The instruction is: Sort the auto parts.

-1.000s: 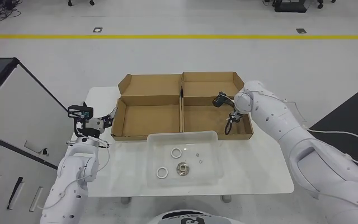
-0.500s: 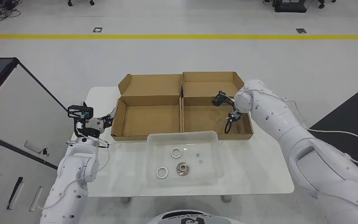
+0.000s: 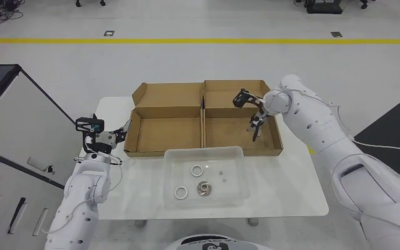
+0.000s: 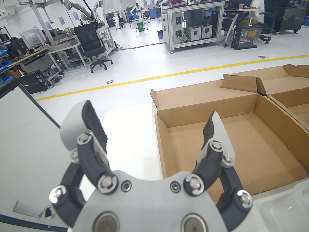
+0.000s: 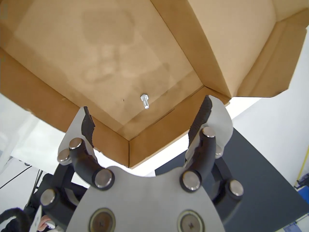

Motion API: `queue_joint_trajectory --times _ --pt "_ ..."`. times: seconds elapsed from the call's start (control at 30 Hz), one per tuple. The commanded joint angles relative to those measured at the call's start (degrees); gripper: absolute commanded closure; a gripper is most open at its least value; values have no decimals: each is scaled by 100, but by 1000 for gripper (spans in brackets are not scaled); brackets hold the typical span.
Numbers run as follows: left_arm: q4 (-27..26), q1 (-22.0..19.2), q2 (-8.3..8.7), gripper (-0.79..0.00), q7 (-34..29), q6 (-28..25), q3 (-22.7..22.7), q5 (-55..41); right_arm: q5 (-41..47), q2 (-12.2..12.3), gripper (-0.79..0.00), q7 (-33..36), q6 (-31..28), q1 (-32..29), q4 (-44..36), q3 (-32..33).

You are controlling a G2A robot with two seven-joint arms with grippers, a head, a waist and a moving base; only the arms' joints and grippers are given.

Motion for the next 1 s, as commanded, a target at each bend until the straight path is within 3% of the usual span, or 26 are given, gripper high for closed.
queue_joint_trajectory --times 0.0,0.17,0.57,0.8,0.97 --pt "0 0 0 -785 0 0 0 0 97 87 -785 207 -4 -76 -418 177" --pt "0 0 0 -785 0 0 0 0 230 350 -785 446 234 -348 -1497 404" --pt "0 0 0 -785 0 0 0 0 1239 1042 -785 787 574 -729 -3645 277" --pt "0 0 0 -785 0 0 0 0 1878 1406 -785 800 588 -633 -4311 75" --pt "0 0 0 -785 0 0 0 0 1904 1422 -785 802 589 -620 -4321 74"
